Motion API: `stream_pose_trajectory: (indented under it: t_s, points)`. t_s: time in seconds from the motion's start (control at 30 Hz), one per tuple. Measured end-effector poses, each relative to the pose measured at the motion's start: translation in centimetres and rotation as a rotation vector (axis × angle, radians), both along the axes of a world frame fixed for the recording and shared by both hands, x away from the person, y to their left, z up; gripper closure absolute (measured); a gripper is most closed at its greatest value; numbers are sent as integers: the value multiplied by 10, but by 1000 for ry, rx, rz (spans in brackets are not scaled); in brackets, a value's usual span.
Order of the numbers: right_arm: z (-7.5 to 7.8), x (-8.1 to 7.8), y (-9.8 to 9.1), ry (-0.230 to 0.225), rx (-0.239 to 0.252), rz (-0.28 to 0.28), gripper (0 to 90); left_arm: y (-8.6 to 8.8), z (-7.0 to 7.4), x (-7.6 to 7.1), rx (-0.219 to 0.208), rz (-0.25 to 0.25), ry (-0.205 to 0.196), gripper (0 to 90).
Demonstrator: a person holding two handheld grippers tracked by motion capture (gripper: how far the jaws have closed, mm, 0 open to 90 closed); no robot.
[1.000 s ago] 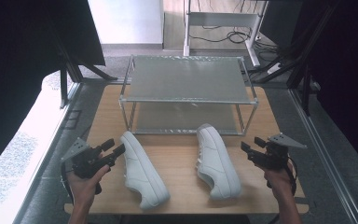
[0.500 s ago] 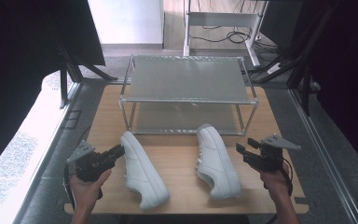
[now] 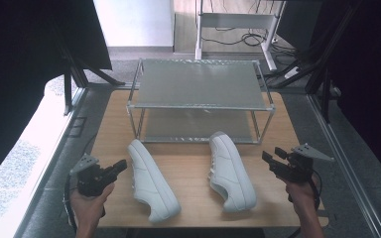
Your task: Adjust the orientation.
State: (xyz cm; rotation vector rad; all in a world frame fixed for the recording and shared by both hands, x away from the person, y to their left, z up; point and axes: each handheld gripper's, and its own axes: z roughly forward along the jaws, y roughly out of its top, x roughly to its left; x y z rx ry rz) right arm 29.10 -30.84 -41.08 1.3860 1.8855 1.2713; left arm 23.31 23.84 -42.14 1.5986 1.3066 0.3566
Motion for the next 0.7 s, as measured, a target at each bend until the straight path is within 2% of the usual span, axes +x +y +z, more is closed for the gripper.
stream_pose_trajectory:
  t_s: [0.1, 0.23, 0.37, 0.4, 0.43, 0.5, 0.7]
  points:
    - [-1, 1, 0, 5, 1, -11, 449, 3, -5, -1, 1, 5, 15, 900]
    - [-1, 4, 3, 6, -11, -14, 444, -1, -18, -3, 0, -13, 57, 900]
    - [-2, 2, 5, 6, -21, -6, 439, -9, -34, -6, 23, -27, 100, 900]
    - [-2, 1, 3, -4, -12, 1, 436, -13, -45, -7, 54, -14, 133, 900]
    - [-2, 1, 3, -4, -12, 1, 436, -13, -45, -7, 54, -14, 133, 900]
    - [-2, 1, 1, -11, 12, 9, 434, -15, -56, -6, 60, -2, 151, 900]
    - [-5, 6, -3, 16, 15, -14, 433, -14, -53, 0, 76, 0, 150, 900]
